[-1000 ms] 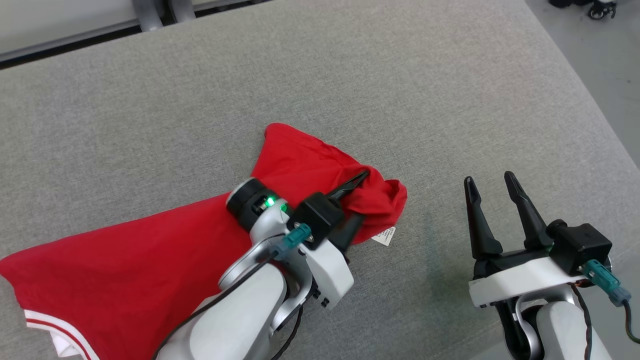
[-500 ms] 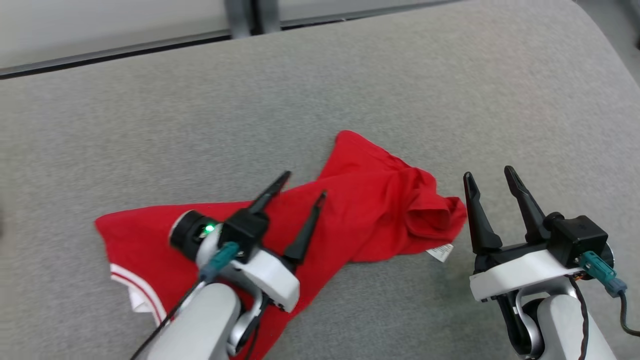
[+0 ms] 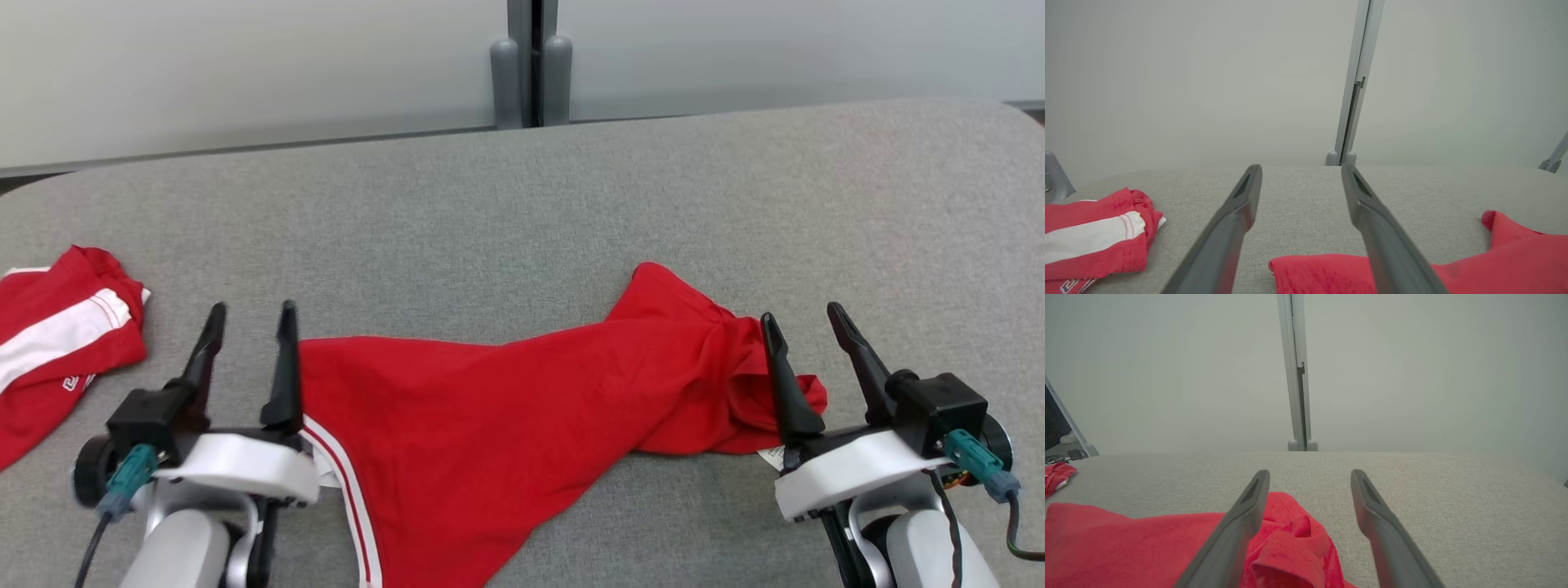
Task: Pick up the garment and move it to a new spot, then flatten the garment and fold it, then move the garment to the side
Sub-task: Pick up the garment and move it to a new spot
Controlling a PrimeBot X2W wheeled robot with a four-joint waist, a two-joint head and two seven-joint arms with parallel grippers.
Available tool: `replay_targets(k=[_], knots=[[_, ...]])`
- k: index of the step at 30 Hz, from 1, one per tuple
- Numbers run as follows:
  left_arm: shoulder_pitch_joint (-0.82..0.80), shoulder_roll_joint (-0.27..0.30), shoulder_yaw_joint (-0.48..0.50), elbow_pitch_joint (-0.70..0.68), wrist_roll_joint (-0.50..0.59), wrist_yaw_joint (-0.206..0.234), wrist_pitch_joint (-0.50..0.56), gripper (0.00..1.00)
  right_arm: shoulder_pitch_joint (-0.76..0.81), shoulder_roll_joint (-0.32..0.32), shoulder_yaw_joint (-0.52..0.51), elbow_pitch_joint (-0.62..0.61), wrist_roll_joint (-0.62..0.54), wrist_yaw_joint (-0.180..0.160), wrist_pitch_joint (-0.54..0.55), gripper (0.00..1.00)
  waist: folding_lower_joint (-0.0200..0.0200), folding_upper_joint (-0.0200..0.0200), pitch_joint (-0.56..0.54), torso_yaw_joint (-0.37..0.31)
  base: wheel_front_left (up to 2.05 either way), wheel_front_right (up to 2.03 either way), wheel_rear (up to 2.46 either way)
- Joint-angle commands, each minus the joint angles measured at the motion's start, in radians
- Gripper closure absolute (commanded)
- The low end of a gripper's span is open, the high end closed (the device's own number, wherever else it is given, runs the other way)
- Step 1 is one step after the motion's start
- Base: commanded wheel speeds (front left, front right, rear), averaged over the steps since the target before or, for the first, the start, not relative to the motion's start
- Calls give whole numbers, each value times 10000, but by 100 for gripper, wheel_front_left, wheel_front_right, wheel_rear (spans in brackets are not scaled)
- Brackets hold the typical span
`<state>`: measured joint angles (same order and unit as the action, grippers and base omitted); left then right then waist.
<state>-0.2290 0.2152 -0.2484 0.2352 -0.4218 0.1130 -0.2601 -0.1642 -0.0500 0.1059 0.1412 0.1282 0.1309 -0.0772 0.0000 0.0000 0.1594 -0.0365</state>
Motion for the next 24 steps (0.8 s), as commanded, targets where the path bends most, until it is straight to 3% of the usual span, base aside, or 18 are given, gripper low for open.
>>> replay_targets(k=[1, 7, 14, 24], knots=[[205, 149, 164, -50, -25, 38, -43, 0, 141, -67, -8, -61, -30, -3, 67, 0, 0, 0, -208, 118, 0, 0, 0], [1171, 482, 648, -215, -174, -32, -54, 0, 626, -149, 121, -64, 69, -3, 265, 0, 0, 0, -886, 93, 0, 0, 0], [2377, 649, 461, -545, -288, -220, 96, 0, 1316, -278, 178, -164, 205, -3, 506, 0, 0, 0, -1682, -29, 0, 0, 0], [3200, 830, 314, -1351, -165, 49, 376, 0, 1886, -381, 14, -612, 184, -3, 870, 0, 0, 0, -2141, 53, 0, 0, 0]])
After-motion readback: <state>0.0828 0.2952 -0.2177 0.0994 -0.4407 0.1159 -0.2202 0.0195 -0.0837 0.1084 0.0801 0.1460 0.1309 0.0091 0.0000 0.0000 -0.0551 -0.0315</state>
